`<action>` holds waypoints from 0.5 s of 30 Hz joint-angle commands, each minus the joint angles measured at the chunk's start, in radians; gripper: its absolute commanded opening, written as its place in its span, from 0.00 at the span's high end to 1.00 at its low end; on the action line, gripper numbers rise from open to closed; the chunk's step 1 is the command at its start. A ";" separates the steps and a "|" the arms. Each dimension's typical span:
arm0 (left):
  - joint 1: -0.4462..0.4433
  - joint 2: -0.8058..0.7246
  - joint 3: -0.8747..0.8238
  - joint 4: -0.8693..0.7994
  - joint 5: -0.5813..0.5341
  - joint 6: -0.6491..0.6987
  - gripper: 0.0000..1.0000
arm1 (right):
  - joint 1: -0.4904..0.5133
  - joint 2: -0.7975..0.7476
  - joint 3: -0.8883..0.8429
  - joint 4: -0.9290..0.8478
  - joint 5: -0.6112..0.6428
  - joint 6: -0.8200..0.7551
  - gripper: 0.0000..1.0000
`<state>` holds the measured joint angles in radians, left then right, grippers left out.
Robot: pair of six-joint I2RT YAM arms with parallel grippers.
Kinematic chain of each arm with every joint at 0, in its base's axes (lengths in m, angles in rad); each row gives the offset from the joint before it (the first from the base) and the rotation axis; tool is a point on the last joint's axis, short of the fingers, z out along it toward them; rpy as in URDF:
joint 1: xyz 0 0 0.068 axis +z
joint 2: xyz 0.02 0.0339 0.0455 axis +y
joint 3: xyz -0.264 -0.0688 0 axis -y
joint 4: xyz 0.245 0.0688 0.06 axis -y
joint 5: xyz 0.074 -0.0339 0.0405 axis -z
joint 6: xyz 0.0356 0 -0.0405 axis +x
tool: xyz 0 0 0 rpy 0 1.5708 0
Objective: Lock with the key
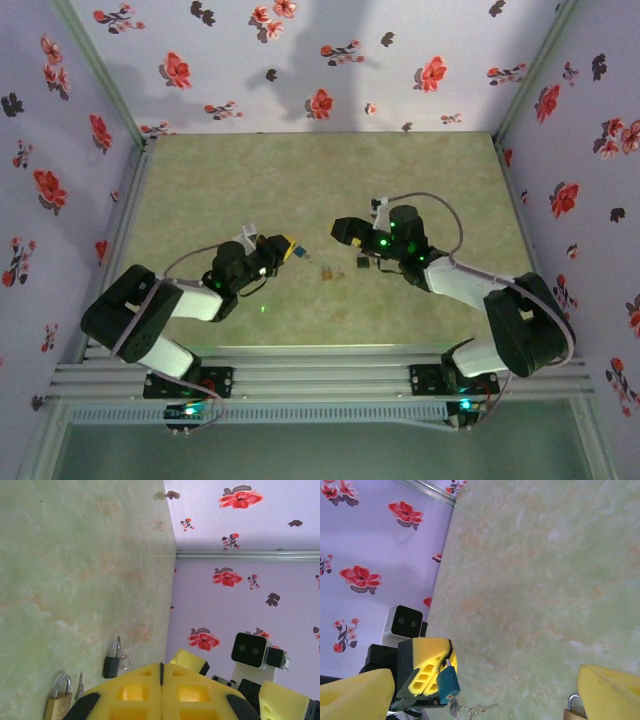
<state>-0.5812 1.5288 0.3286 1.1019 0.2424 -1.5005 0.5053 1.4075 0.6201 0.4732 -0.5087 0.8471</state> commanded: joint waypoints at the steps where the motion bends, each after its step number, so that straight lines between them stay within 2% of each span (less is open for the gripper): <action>1: 0.010 0.027 0.027 0.063 -0.002 -0.022 1.00 | -0.007 0.012 0.030 0.039 -0.023 0.024 0.08; 7: 0.008 0.045 0.041 0.063 0.006 -0.022 1.00 | -0.007 0.049 0.036 0.080 -0.065 0.048 0.18; 10: 0.008 0.055 0.044 0.065 0.006 -0.027 1.00 | -0.005 0.088 0.045 0.133 -0.117 0.067 0.29; 15: 0.006 0.064 0.051 0.075 0.007 -0.030 1.00 | -0.003 0.138 0.066 0.156 -0.169 0.095 0.38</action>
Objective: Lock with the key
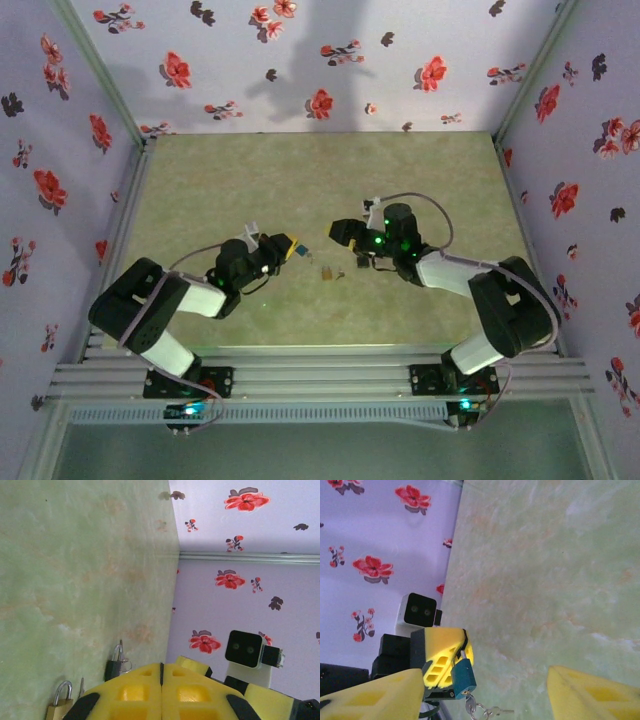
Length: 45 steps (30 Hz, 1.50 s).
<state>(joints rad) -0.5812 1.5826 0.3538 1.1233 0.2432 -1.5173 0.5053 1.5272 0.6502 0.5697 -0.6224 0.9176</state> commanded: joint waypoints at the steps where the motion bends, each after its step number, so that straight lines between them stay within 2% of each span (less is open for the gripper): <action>1: 0.006 0.010 0.028 0.053 0.007 -0.014 1.00 | -0.001 0.025 0.040 0.064 -0.062 0.024 0.42; 14: 0.006 0.016 0.050 0.070 0.013 -0.012 1.00 | 0.058 0.084 0.098 0.029 -0.122 -0.001 0.56; 21: 0.006 0.023 0.060 0.090 0.013 -0.016 1.00 | 0.090 0.081 0.132 -0.064 -0.122 -0.066 0.56; 45: 0.027 -0.006 0.062 0.118 -0.008 -0.017 1.00 | 0.099 0.089 0.154 -0.107 -0.141 -0.088 0.62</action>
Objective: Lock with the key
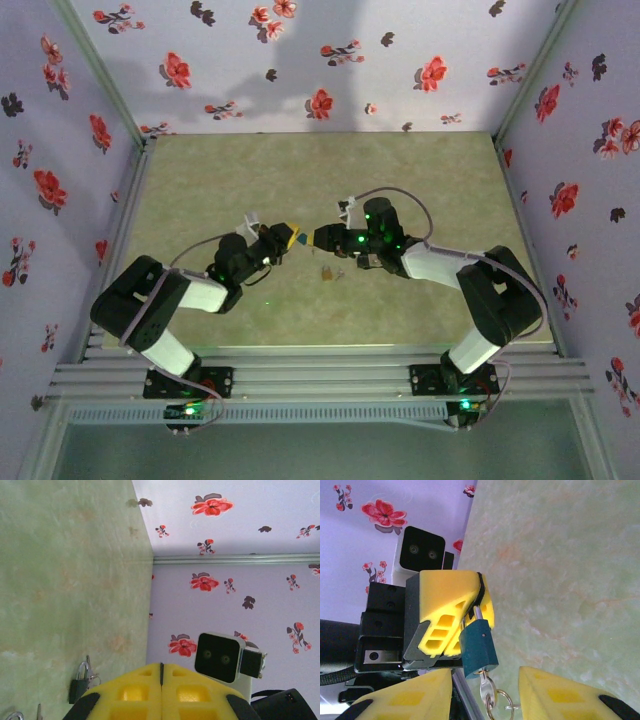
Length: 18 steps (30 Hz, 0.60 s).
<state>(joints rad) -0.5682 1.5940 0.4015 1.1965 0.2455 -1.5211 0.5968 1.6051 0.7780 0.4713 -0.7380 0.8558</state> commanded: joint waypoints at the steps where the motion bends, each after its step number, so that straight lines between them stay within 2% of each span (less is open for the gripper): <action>1: 0.017 -0.019 0.013 0.045 -0.011 -0.011 1.00 | 0.008 0.011 0.026 -0.009 -0.026 -0.025 0.62; 18: 0.022 -0.020 0.011 0.045 -0.010 -0.020 1.00 | 0.018 0.015 0.036 -0.022 -0.034 -0.039 0.69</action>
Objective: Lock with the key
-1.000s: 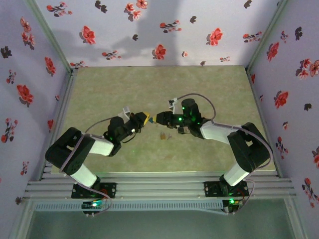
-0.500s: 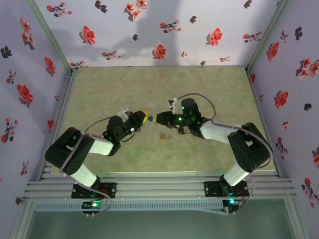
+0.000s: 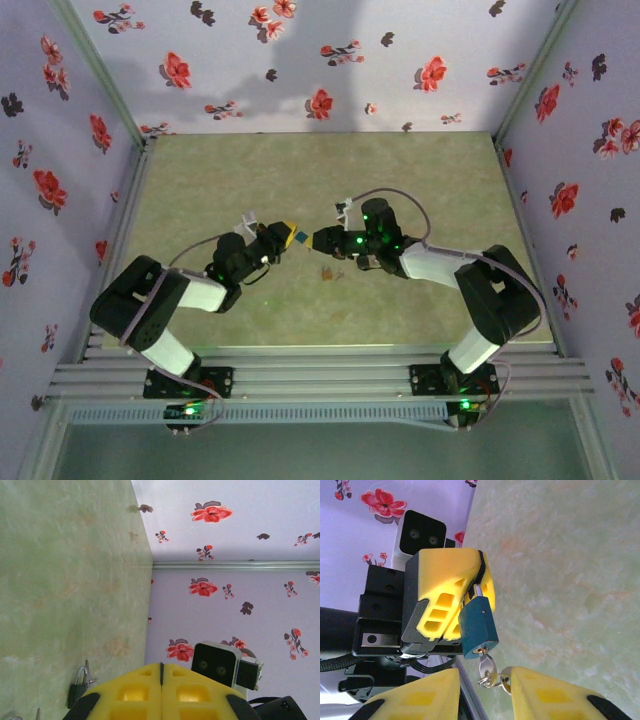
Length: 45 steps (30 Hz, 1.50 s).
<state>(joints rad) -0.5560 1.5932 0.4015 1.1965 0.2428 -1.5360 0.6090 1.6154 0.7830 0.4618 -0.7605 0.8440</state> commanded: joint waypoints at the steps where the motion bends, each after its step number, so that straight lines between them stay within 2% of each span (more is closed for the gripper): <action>1: 0.010 -0.020 0.011 0.046 -0.007 -0.004 1.00 | 0.006 0.005 0.031 -0.013 -0.008 -0.029 0.70; 6: 0.009 -0.021 0.008 0.049 -0.001 -0.006 1.00 | 0.005 -0.010 0.029 -0.037 0.027 -0.048 0.73; 15: 0.010 -0.025 0.005 0.050 0.019 -0.001 1.00 | -0.013 -0.024 0.002 -0.002 0.061 -0.023 0.73; 29: 0.010 -0.019 0.003 0.051 0.030 0.003 1.00 | -0.029 -0.008 -0.019 0.104 0.016 0.041 0.74; 45: 0.017 -0.025 0.009 0.058 0.006 -0.016 1.00 | -0.013 0.005 0.004 0.068 -0.006 0.015 0.77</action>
<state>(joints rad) -0.5529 1.5929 0.4015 1.2037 0.2611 -1.5398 0.5892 1.6142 0.7685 0.5274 -0.7414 0.8722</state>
